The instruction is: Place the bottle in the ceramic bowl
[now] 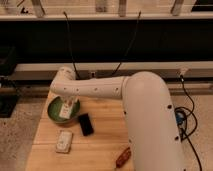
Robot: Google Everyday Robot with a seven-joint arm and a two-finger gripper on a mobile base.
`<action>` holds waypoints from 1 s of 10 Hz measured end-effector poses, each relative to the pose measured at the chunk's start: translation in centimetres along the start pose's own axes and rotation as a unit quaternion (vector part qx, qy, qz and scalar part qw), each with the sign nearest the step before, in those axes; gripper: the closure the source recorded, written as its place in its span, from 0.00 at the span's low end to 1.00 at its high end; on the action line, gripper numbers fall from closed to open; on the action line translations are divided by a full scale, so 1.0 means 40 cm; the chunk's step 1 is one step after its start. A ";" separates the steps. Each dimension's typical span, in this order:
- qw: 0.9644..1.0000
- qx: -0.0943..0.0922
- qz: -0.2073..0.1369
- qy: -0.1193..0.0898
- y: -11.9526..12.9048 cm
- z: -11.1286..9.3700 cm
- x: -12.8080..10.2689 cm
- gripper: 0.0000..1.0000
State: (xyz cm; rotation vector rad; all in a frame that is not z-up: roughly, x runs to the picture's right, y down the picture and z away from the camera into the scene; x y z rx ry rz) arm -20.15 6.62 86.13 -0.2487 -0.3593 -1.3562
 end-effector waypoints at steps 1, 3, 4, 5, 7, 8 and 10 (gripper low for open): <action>1.000 0.000 -0.001 0.000 0.000 0.001 -0.001 0.48; 1.000 0.001 -0.001 -0.001 -0.001 0.002 -0.001 0.48; 1.000 0.001 -0.002 -0.001 -0.001 0.002 -0.001 0.48; 1.000 0.001 -0.002 -0.001 -0.001 0.002 0.000 0.48; 1.000 0.002 -0.004 -0.001 -0.002 0.003 -0.001 0.54; 1.000 0.003 -0.005 -0.001 -0.003 0.004 -0.001 0.59; 1.000 0.005 -0.007 -0.001 -0.005 0.005 0.000 0.54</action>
